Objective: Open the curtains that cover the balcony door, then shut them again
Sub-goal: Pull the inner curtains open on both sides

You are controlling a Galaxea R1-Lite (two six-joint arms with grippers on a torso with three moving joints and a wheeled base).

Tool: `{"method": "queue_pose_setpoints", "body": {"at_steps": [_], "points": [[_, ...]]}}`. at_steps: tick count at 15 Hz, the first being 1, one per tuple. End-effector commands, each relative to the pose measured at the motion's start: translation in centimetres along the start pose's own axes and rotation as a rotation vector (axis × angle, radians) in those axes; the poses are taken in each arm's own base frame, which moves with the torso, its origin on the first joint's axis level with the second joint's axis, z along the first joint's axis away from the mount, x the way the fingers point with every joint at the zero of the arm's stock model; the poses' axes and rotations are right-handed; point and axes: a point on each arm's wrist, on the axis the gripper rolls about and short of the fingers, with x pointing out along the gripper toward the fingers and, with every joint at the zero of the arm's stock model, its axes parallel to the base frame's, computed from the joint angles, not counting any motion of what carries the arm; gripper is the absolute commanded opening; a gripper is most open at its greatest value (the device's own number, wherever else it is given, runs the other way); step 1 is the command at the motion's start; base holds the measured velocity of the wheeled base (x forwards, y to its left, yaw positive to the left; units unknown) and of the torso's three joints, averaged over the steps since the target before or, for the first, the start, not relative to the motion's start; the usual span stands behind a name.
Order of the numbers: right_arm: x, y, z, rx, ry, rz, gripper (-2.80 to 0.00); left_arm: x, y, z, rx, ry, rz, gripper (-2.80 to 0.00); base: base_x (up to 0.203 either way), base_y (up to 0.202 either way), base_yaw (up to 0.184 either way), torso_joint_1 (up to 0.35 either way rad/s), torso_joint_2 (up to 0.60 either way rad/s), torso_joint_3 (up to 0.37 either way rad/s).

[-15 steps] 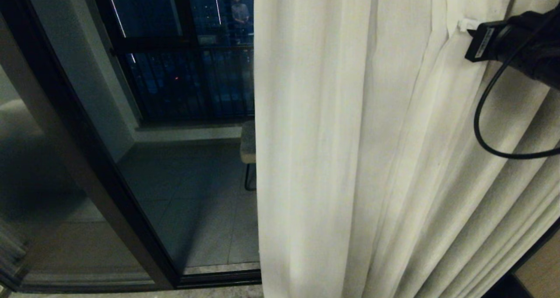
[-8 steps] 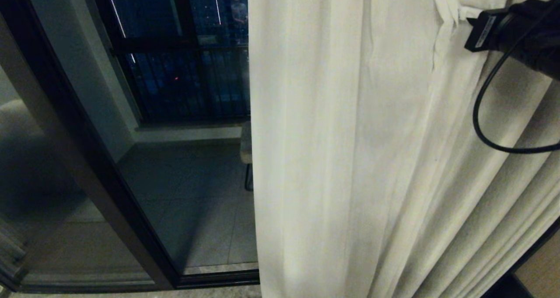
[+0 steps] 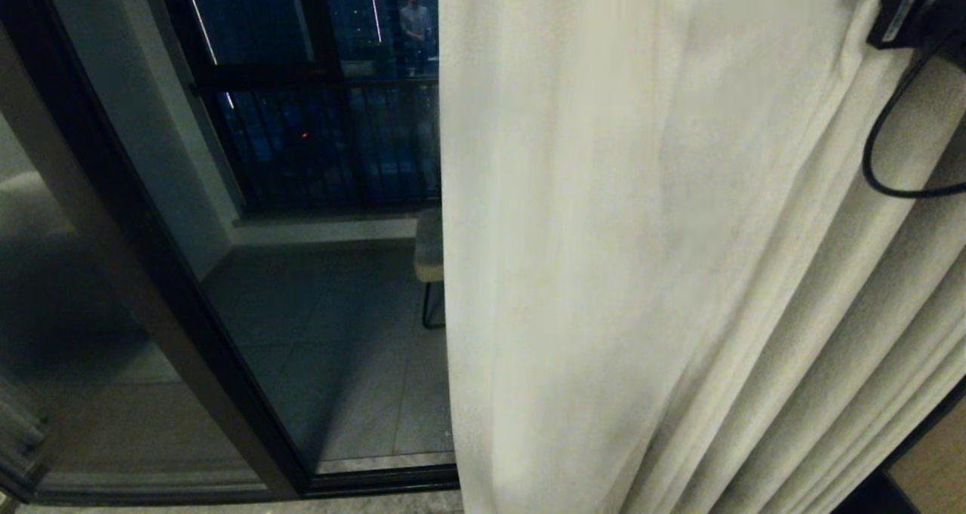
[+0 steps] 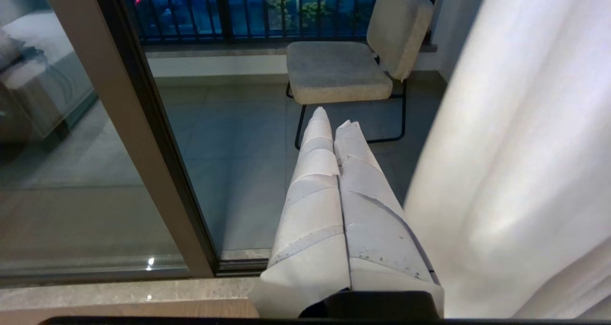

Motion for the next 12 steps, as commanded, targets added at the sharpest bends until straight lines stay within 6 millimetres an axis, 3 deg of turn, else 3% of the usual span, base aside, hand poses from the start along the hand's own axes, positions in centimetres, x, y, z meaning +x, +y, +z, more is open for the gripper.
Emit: {"method": "queue_pose_setpoints", "body": {"at_steps": [1, 12], "points": [[1.3, -2.9, -0.8, -0.024, 0.009, -0.081, -2.80, 0.0, 0.0, 0.0, 0.000, 0.000, 0.000, -2.80, 0.000, 0.000, 0.000, 0.000, 0.00, 0.000], [1.2, -13.7, -2.5, -0.071, 0.015, -0.362, -2.80, 0.0, 0.0, 0.0, 0.000, 0.000, 0.000, -2.80, 0.000, 0.000, 0.000, 0.000, 0.00, 0.000]]}}
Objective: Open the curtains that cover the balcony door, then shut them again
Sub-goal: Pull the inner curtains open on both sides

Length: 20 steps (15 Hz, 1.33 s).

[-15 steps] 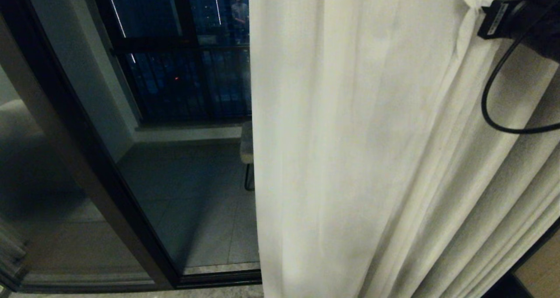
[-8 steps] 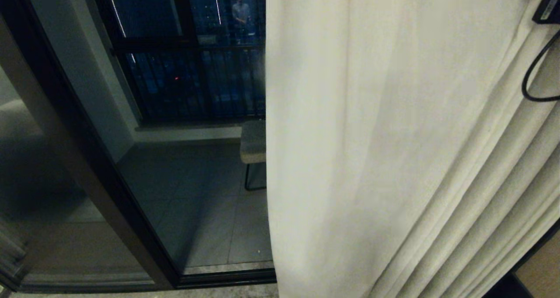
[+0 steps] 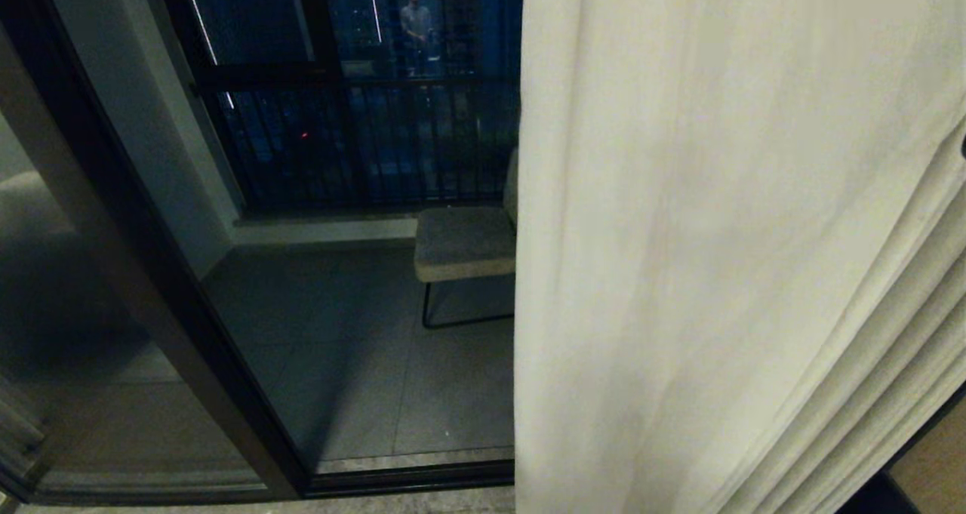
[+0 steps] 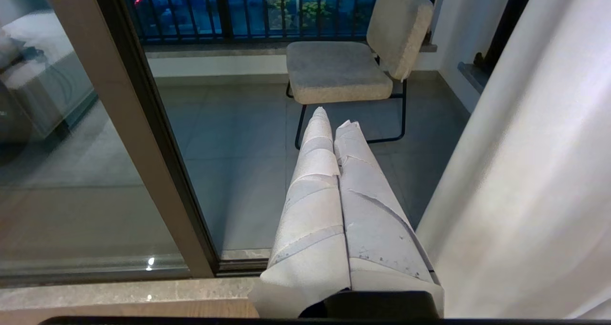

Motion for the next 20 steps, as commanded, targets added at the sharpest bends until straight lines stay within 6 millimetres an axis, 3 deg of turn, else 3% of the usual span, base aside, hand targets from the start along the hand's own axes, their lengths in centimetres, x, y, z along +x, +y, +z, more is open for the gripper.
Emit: {"method": "queue_pose_setpoints", "body": {"at_steps": [1, 9, 14, 20], "points": [[0.5, -1.7, -1.2, -0.018, 0.016, -0.044, -2.80, 0.0, 0.0, 0.0, -0.001, 0.000, 0.001, -2.80, 0.000, 0.000, 0.000, 0.000, 0.00, 0.000], [0.5, -6.3, -2.8, -0.062, 0.049, -0.164, -2.80, 0.0, 0.0, 0.0, -0.001, 0.000, 0.001, -2.80, 0.000, 0.000, 0.000, 0.000, 0.00, 0.000], [0.5, -9.6, -2.5, -0.097, 0.030, -0.240, -2.80, 0.0, 0.0, 0.0, -0.001, 0.000, 0.001, -2.80, 0.000, 0.000, 0.000, 0.000, 0.00, 0.000], [-0.1, -11.5, -2.6, -0.122, 0.034, -0.292, -2.80, 0.0, 0.0, 0.0, -0.001, 0.000, 0.001, -2.80, 0.000, 0.000, 0.000, 0.000, 0.00, 0.000]]}}
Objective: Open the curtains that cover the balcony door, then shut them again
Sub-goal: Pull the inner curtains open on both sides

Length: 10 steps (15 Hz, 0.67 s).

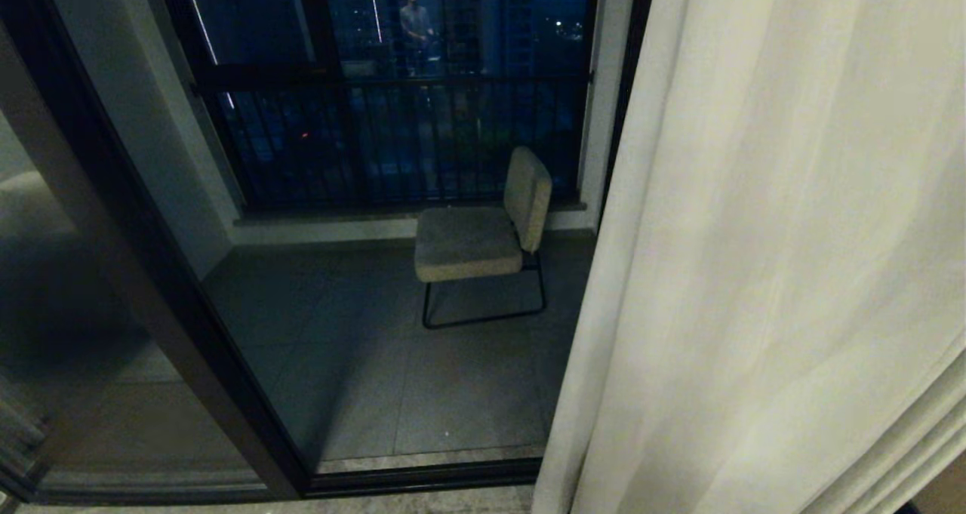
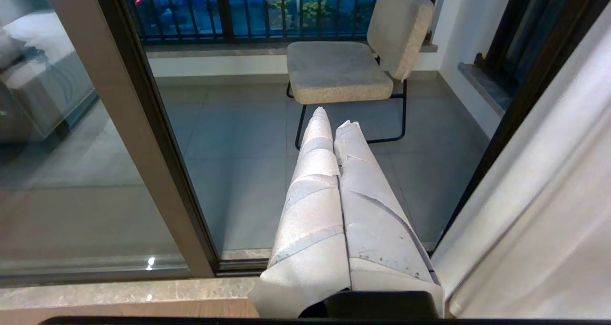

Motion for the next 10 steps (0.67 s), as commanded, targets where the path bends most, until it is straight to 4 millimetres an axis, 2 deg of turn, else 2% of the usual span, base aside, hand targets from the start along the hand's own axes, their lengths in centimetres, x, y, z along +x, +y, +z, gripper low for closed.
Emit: {"method": "queue_pose_setpoints", "body": {"at_steps": [1, 6, 10], "points": [[0.1, -0.8, -0.2, -0.008, 0.003, -0.018, -2.80, 0.0, 0.0, 0.0, -0.001, 0.000, 0.000, -2.80, 0.000, 0.000, 0.000, 0.000, 0.00, 0.000], [0.4, -2.2, -0.9, -0.025, 0.011, -0.052, -2.80, 0.0, 0.0, 0.0, -0.001, 0.000, 0.000, -2.80, 0.000, 0.000, 0.000, 0.000, 0.00, 0.000], [0.4, -2.4, -1.0, -0.030, 0.013, -0.054, -2.80, 0.0, 0.0, 0.0, -0.001, 0.000, 0.000, -2.80, 0.000, 0.000, 0.000, 0.000, 0.00, 0.000]]}}
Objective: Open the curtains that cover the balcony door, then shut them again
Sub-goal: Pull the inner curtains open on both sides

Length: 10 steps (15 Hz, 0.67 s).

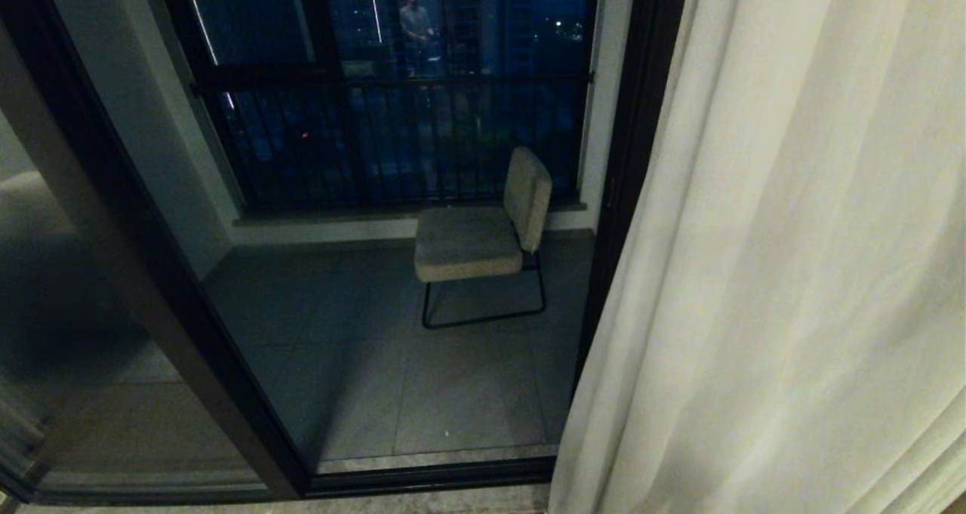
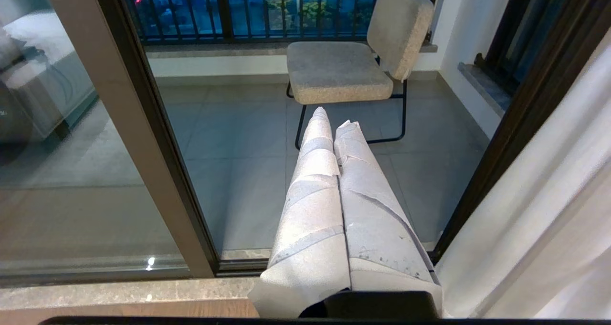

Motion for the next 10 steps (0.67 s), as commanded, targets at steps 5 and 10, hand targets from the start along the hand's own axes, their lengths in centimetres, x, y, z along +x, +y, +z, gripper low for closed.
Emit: {"method": "queue_pose_setpoints", "body": {"at_steps": [5, 10], "points": [[-1.9, 1.2, 1.8, 0.009, -0.006, 0.074, -2.80, 0.0, 0.0, 0.0, 0.000, 0.000, 0.000, -2.80, 0.000, 0.000, 0.000, 0.000, 0.00, 0.000], [-6.7, 4.3, 5.0, 0.050, -0.026, 0.397, -2.80, 0.0, 0.0, 0.0, 0.000, 0.000, 0.000, -2.80, 0.000, 0.000, 0.000, 0.000, 0.00, 0.000]]}}
